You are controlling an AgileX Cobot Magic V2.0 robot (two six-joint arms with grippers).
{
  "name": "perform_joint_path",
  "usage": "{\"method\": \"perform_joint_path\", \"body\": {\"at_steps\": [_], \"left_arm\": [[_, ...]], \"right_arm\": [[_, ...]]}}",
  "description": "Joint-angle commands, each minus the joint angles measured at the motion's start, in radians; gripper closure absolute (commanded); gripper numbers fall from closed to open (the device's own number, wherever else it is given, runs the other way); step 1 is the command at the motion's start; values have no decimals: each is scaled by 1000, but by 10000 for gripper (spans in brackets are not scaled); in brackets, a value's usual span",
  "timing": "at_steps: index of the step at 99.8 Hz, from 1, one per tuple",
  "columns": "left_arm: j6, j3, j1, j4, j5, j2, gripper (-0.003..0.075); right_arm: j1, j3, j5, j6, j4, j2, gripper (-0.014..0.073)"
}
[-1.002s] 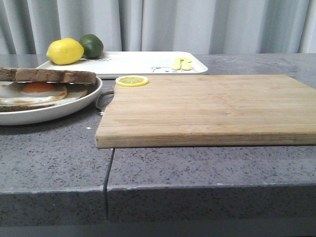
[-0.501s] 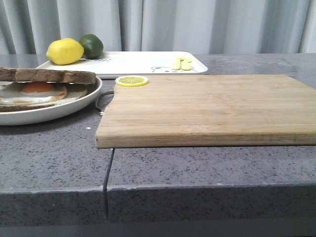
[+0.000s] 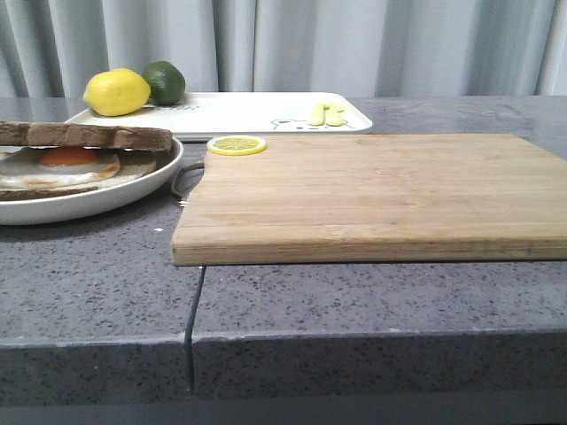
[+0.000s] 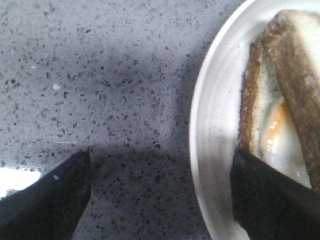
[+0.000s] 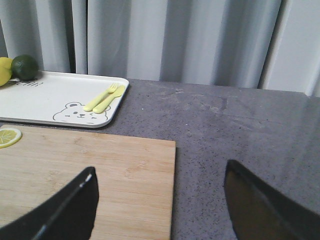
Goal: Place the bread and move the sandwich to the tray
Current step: 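Grasp the rim of the white plate with the left gripper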
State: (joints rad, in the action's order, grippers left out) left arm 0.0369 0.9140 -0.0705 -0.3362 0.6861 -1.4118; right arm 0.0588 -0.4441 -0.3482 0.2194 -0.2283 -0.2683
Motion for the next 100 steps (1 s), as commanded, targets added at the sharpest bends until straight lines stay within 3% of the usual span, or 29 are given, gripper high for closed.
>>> {"method": "perform_joint_path", "body": {"at_steps": [1, 65, 72, 100], "left_arm": [[-11, 29, -1, -25, -46, 20, 185], [-11, 29, -1, -25, -48, -25, 195], [-11, 29, -1, -27, -48, -25, 232], [-11, 29, -1, -35, -48, -25, 545]], "right_arm": [[-8, -23, 79, 1, 5, -8, 64], [-8, -23, 79, 1, 5, -8, 64], [-8, -23, 79, 1, 5, -8, 64], [-8, -23, 79, 1, 5, -8, 64]]}}
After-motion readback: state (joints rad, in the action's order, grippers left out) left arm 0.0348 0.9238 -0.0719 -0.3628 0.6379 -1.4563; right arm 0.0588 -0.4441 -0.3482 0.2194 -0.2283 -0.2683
